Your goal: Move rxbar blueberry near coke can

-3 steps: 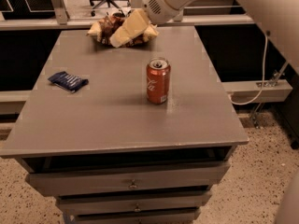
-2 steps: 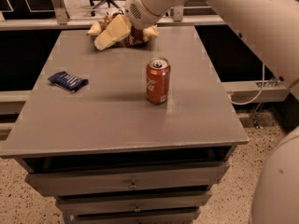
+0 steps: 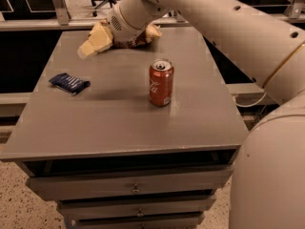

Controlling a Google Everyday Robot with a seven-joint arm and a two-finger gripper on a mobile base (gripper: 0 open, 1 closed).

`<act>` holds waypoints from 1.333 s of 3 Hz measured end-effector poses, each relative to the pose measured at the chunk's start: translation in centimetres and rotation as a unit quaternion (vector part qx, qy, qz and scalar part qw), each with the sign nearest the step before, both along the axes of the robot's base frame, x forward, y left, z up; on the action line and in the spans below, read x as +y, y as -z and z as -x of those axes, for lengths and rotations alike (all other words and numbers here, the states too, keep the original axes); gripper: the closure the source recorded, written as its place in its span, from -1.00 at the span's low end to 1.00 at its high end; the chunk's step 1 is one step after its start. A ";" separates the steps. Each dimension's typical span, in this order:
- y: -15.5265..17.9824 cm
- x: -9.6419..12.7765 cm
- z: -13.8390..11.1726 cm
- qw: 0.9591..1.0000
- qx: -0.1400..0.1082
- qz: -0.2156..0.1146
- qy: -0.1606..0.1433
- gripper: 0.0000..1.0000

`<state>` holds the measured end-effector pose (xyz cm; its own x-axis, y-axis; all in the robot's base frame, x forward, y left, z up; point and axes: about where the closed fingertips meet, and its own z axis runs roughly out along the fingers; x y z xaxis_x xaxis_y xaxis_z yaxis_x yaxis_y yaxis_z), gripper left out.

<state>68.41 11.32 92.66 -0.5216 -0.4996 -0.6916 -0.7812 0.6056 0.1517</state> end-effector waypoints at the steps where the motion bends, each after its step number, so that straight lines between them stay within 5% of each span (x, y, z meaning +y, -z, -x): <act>1: 1.2 1.9 0.5 1.000 0.005 -0.026 -0.017 -1.00; 2: 1.8 2.9 1.1 0.999 -0.003 -0.048 -0.020 -1.00; 3: 2.3 4.0 1.2 0.999 -0.017 -0.036 -0.027 -1.00; 4: 3.8 6.1 1.0 0.998 -0.023 0.016 -0.054 -1.00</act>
Offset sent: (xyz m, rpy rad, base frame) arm -0.0140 0.0380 -0.0224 0.1724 -0.0515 0.0230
